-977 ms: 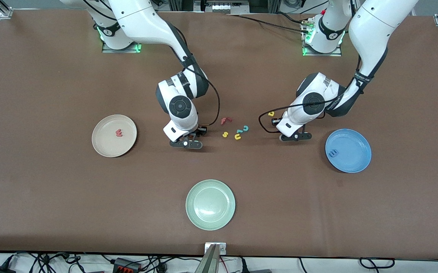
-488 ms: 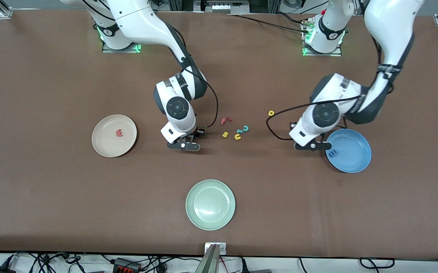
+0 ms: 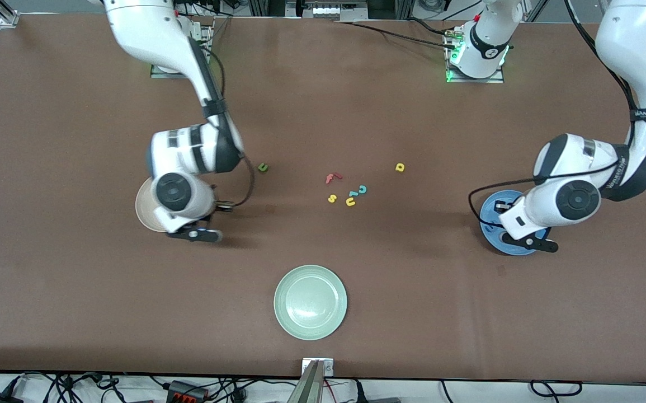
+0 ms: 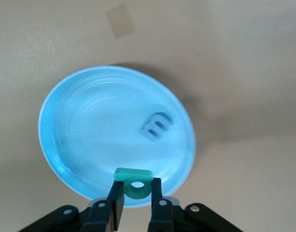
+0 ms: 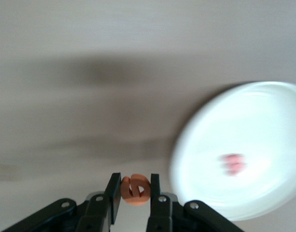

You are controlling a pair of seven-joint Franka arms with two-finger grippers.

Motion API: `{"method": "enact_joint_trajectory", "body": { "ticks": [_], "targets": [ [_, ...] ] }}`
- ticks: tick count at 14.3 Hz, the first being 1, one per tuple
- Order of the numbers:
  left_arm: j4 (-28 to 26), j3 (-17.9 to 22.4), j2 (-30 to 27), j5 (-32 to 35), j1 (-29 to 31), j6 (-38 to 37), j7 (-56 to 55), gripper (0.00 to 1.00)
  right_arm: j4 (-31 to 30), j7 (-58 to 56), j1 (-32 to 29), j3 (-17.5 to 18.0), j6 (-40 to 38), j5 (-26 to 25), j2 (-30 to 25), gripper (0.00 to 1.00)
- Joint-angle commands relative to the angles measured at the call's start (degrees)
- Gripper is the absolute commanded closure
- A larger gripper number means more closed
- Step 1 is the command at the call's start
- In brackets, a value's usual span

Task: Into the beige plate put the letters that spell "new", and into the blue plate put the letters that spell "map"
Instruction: 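Drop the teal letter and orange letter onto their plates with both grippers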

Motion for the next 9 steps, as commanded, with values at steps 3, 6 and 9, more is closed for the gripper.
{"method": "enact_joint_trajectory", "body": {
  "ticks": [3, 6, 9],
  "targets": [
    [-8.0, -1.0, 0.4, 1.3, 6.0, 9.5, 1.7, 0.54, -7.8, -2.7, 1.0, -2.0, -0.5, 0.0, -2.2, 0.86],
    [-7.3, -1.3, 0.4, 1.3, 6.1, 9.3, 1.7, 0.00, -9.0, -2.8, 0.5, -2.0, 0.3, 0.0, -1.8, 0.84],
    [-6.8, -3.5, -1.6, 1.2, 5.8, 5.9, 1.0, 0.00, -9.8, -3.2, 0.2, -2.0, 1.8, 0.0, -1.1, 0.84]
  ]
}}
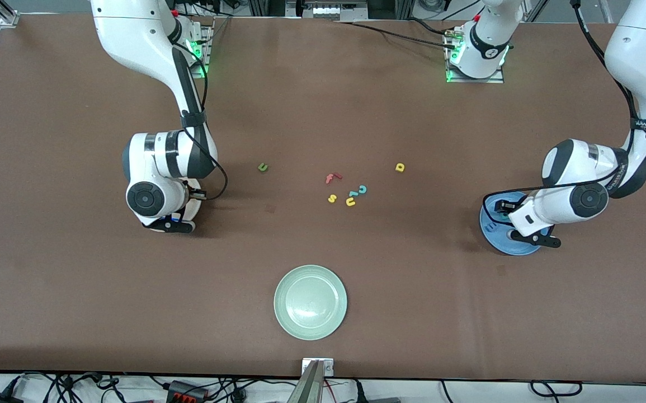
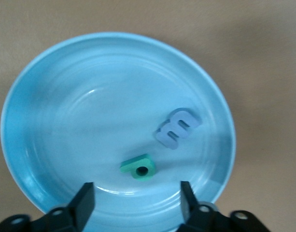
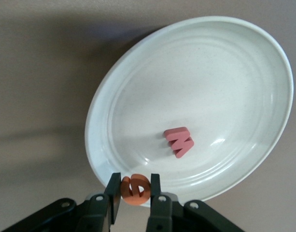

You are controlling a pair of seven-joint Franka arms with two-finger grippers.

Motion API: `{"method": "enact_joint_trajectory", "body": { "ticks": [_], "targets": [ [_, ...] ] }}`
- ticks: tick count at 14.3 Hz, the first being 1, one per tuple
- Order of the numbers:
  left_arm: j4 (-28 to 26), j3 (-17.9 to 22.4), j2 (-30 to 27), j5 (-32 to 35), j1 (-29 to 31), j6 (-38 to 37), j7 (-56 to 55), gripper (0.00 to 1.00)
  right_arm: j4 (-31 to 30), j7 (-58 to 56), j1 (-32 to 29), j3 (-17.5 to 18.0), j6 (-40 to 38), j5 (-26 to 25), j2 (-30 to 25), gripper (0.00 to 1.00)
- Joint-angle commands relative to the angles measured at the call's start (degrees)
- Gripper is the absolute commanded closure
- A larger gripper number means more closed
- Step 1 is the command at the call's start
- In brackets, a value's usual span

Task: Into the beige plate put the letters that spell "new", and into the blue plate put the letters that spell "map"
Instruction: 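Reach the left gripper to the yellow letter while the right gripper reaches green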

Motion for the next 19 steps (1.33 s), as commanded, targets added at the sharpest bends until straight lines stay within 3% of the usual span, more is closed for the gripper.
{"method": "enact_joint_trajectory", "body": {
  "ticks": [1, 2, 3, 4, 7, 9, 12, 15, 19],
  "targets": [
    [0.8, -3.8, -3.1, 0.6, 0.5, -5.7, -0.2, 0.00, -1.3, -1.4, -0.9, 0.0, 1.6, 0.0, -0.5, 0.81],
    [1.4, -5.3, -3.3, 0.3, 0.5, -7.6, -0.4, 0.00, -1.3, -2.5, -1.6, 0.0, 1.7, 0.0, -0.4, 0.76],
    [1.4, -7.9, -3.6, 0.2, 0.7, -8.9, -1.5, 0.00, -1.2, -3.4, -2.3, 0.0, 2.2, 0.0, 0.2, 0.42],
    [1.0, -10.2, -3.7, 0.1, 0.8, -9.8, -3.8, 0.00, -1.2, -3.4, -2.5, 0.1, 2.4, 0.2, 0.2, 0.00],
    [-2.6, -17.0, -3.1, -0.6, 1.6, -9.5, -14.6, 0.00, -0.8, -2.4, -1.4, 0.0, 1.1, 0.5, -2.0, 0.00],
    [-8.5, -19.9, -3.0, -1.0, 1.5, -1.9, -21.7, 0.00, -1.3, -2.6, -1.3, 0.3, 0.9, 0.9, -5.2, 0.00],
    [-17.8, -19.9, -3.3, -0.7, 1.3, 13.0, -24.3, 0.00, -4.6, -3.4, 2.4, 1.0, 1.5, 1.1, -10.4, 0.00],
    [-17.3, -19.3, -3.0, 0.3, -4.7, 13.8, -25.4, 0.08, -8.4, -6.1, 8.1, 1.2, 5.1, 1.1, -13.9, 0.00],
    [-16.8, -17.1, -0.2, 8.2, -11.0, 15.3, -27.5, 0.18, -10.2, -14.3, 16.9, 1.3, 11.4, 1.1, -13.3, 0.00]
  ]
}}
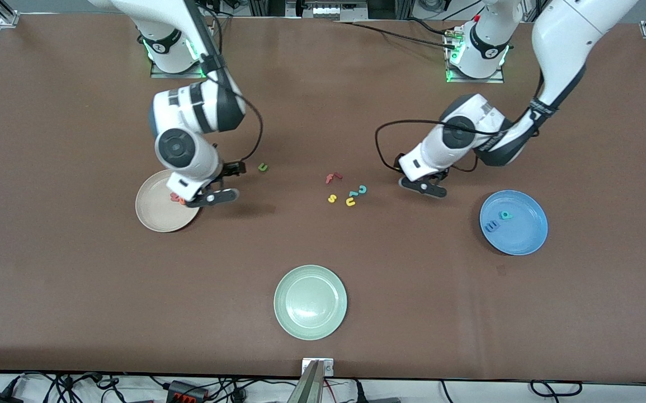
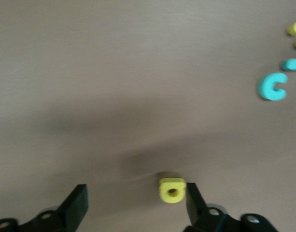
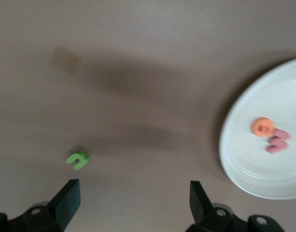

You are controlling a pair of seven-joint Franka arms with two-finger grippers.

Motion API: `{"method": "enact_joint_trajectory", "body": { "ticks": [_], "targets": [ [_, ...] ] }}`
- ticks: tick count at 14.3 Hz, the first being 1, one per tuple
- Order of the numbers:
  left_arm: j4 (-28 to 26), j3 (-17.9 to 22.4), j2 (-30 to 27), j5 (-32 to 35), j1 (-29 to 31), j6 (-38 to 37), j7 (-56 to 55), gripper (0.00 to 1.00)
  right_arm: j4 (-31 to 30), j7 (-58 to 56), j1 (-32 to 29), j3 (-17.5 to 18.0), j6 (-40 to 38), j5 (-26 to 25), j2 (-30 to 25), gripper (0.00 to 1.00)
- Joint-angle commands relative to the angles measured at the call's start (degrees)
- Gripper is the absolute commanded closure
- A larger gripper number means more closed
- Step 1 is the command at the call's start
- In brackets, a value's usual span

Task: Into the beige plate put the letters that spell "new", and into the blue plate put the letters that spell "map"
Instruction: 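Grasp the yellow letter with the left gripper while the right gripper grasps green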

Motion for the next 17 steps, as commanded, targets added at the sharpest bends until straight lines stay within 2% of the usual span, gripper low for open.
{"method": "enact_joint_trajectory", "body": {
  "ticks": [1, 3, 7, 11, 13, 14, 16, 17],
  "targets": [
    [0.6, 1.3, 2.0, 3.9, -3.7, 1.1, -1.8, 0.19, -2.8, -6.0, 5.2, -0.3, 5.2, 0.8, -0.3, 0.00],
    [0.3, 1.5, 2.1, 4.4, -5.2, 1.2, -4.5, 0.20, -4.0, -12.8, 6.1, -0.3, 9.3, 0.8, 0.6, 0.00],
    [0.0, 2.7, 3.1, 8.4, -5.9, 1.2, -5.1, 0.31, -8.4, -22.1, 6.4, 2.5, 16.6, 0.8, 0.6, 0.00],
    [0.0, 2.7, 3.7, 8.5, -6.0, 1.0, -5.7, 0.62, -11.7, -22.4, 8.2, 4.4, 23.2, 0.8, 1.8, 0.00],
    [0.1, 2.7, 3.7, 8.5, -5.8, 0.9, -5.9, 0.82, -11.8, -22.4, 9.0, 4.4, 23.6, 0.8, 2.8, 0.00],
    [0.4, 2.6, 3.1, 8.5, -5.3, 0.6, -5.7, 0.87, -11.9, -22.9, 9.4, 4.4, 23.6, 0.8, 2.9, 0.00],
    [0.8, 2.4, -1.0, 9.8, -5.9, -3.1, -4.7, 0.88, -12.0, -24.3, 9.7, 4.4, 23.7, 0.7, 3.8, 0.13],
    [2.8, 1.9, -2.2, 10.1, -5.3, -6.2, -3.2, 0.89, -11.9, -24.6, 9.7, 4.4, 24.1, 0.6, 4.3, 0.14]
  ]
}}
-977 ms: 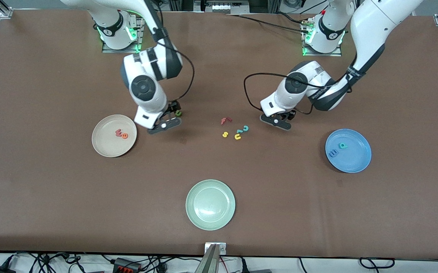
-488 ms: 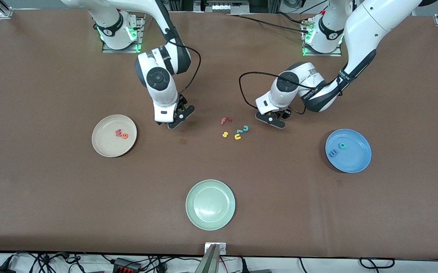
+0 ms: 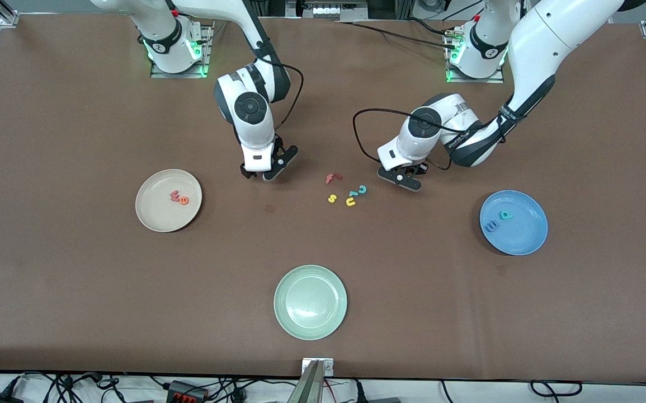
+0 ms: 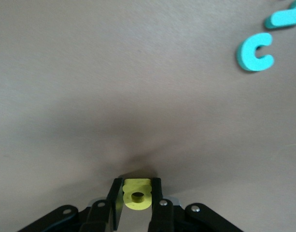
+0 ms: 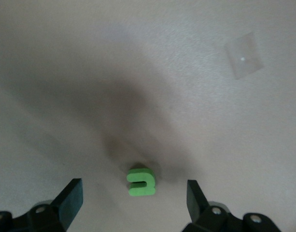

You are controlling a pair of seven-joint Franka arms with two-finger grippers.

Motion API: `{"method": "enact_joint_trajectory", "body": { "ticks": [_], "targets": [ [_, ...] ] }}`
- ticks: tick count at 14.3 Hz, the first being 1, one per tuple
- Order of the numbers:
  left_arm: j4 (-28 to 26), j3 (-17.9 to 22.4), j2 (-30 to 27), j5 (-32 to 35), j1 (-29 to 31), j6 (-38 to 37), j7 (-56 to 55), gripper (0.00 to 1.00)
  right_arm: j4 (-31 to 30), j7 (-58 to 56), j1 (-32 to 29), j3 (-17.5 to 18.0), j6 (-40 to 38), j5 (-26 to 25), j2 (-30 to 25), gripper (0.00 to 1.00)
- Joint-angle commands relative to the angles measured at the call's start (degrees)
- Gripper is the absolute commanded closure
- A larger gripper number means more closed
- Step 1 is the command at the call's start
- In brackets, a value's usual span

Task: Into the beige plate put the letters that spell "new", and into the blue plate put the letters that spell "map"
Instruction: 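Grasp the yellow letter with the left gripper while the right gripper grasps green, then drop the yellow letter onto the blue plate with the left gripper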

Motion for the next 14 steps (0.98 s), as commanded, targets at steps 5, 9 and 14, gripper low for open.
{"method": "enact_joint_trajectory", "body": {
  "ticks": [5, 9, 14],
  "targets": [
    [11.5, -1.7, -6.9, 1.7, 3.8, -22.6, 13.9, 0.88, -0.8, -3.6, 0.2, -0.4, 2.4, 0.7, 1.5, 0.23],
    [14.5, -1.2, -6.5, 2.1, 14.0, -24.0, 32.3, 0.88, -1.0, -3.6, 0.2, -0.4, 2.3, 0.7, 1.5, 0.48],
    [14.3, -0.2, -0.7, 4.3, 24.8, -15.7, 41.0, 0.58, -0.9, -3.5, -0.4, -0.4, 2.1, 0.7, 1.5, 0.68]
  ]
}}
